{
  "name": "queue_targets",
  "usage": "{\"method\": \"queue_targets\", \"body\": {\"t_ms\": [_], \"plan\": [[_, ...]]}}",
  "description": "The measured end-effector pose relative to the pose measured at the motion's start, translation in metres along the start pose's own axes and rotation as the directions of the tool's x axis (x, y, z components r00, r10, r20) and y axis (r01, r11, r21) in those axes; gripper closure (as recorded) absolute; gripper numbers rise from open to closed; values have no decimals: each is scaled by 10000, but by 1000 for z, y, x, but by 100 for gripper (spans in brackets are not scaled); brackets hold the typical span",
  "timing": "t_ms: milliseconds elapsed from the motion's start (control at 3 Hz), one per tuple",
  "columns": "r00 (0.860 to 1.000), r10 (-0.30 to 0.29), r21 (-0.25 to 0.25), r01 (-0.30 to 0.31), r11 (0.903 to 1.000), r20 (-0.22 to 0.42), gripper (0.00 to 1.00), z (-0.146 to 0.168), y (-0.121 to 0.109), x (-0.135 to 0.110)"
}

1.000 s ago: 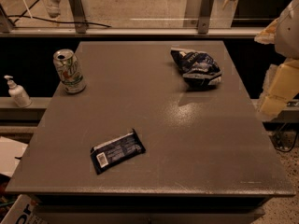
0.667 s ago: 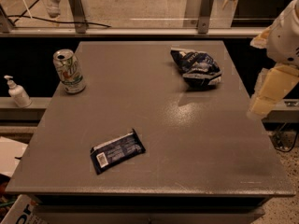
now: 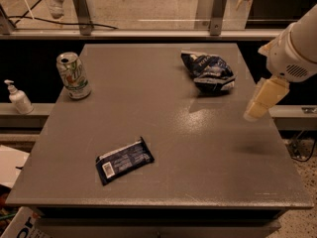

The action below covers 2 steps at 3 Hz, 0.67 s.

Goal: Move blue chip bag near 7up can

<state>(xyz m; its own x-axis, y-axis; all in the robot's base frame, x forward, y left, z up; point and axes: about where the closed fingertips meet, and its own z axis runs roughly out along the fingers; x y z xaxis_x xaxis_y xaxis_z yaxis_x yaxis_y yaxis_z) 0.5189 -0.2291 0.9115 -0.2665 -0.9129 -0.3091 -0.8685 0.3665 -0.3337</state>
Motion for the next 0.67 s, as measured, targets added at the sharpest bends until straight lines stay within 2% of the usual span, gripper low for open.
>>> {"method": "queue_targets", "body": {"t_ms": [333, 667], "plan": [[9987, 101, 488, -126, 9987, 507, 0, 23, -23, -10], [9970, 316, 698, -366, 9969, 712, 0, 51, -47, -16]]}}
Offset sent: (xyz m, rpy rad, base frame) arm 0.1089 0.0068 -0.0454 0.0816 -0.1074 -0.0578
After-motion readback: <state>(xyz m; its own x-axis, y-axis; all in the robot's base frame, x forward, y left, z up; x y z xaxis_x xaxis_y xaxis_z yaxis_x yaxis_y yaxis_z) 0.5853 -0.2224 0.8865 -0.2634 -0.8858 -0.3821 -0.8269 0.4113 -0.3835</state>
